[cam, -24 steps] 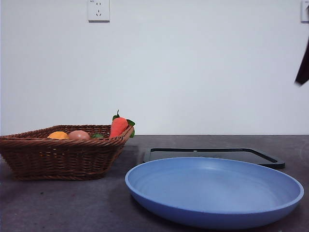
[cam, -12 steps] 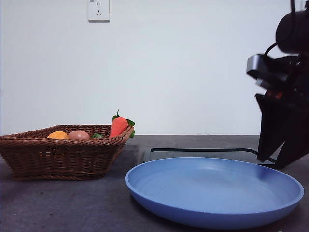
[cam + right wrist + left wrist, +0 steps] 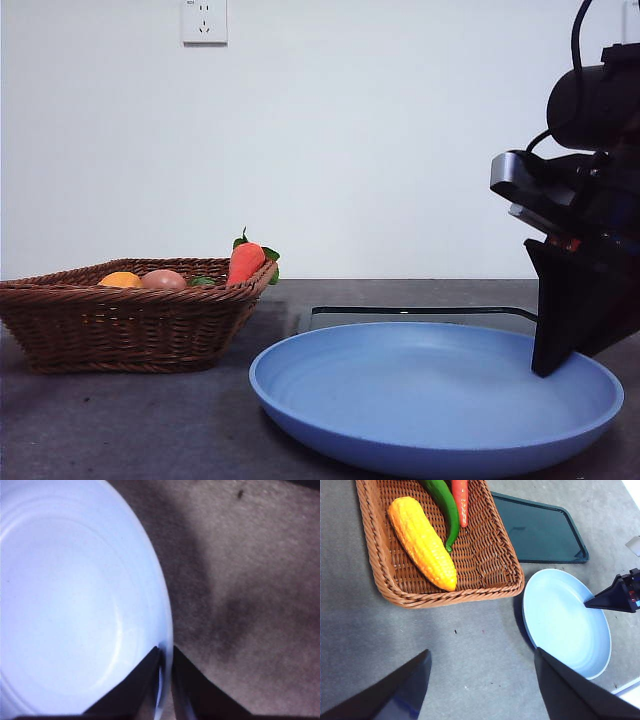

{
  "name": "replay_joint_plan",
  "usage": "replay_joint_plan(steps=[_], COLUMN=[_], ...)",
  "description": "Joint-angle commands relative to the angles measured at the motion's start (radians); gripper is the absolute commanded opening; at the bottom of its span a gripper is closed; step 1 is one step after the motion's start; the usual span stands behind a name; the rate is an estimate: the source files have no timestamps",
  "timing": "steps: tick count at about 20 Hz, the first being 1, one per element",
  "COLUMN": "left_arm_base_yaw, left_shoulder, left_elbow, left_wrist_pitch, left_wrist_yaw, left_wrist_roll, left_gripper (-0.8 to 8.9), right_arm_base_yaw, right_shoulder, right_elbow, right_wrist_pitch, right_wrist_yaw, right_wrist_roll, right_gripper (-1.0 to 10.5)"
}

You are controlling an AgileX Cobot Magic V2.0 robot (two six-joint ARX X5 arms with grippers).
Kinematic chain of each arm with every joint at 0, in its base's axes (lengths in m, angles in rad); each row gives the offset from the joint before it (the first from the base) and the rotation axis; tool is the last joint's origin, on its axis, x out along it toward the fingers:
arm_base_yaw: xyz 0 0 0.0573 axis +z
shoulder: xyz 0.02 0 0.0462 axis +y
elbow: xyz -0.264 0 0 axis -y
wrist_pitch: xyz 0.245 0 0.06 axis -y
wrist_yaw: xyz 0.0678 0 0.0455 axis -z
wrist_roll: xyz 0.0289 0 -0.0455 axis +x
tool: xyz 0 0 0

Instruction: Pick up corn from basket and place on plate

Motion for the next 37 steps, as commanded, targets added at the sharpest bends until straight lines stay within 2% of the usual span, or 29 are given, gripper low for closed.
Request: replay_joint_plan(steps=[1, 3, 9, 19, 24, 26, 29, 35, 37], left_arm_base_yaw=[-0.003, -0.011, -0.085, -0.32, -0.383, -0.398, -0.41, -0.41, -0.414], left_shoulder=[0.04, 0.091, 0.332, 0.859, 1.116, 1.184, 1.254, 1.323, 1.323], left_elbow=[0.038, 0.074, 0.182, 0.445, 0.571, 0.595, 0.604, 0.604, 0.604], left_wrist_pitch=[0.019, 0.021, 0.081, 0.151, 0.147, 0.154, 0.158, 0.177, 0.176], left_wrist_yaw=[0.004, 0.0, -0.091, -0.481, -0.612, -0.616, -0.68, -0.685, -0.684], left_wrist_roll=[-0.007, -0.007, -0.034, -0.061, -0.063, -0.063, -0.064, -0.087, -0.091], left_gripper=[3.37, 3.36, 3.35, 3.35, 3.35, 3.35, 3.35, 3.34, 2.64], right_arm_base_yaw=[0.004, 0.004, -0.003, -0.048, -0.05, -0.05, -0.05, -0.05, -0.05], right_shoulder=[-0.029, -0.086, -0.27, -0.453, -0.482, -0.483, -0.482, -0.482, -0.482], right_elbow=[0.029, 0.056, 0.166, 0.205, 0.205, 0.205, 0.205, 0.205, 0.205], right_wrist_pitch=[-0.026, -0.066, -0.151, -0.215, -0.224, -0.222, -0.221, -0.217, -0.214], right_wrist_yaw=[0.001, 0.001, 0.006, 0.006, 0.01, 0.009, 0.009, 0.006, 0.006], right_wrist_roll=[-0.012, -0.012, -0.012, -0.012, -0.013, -0.013, -0.013, -0.017, -0.017], right_gripper=[0.0, 0.0, 0.0, 0.0, 0.0, 0.0, 0.0, 0.0, 0.0])
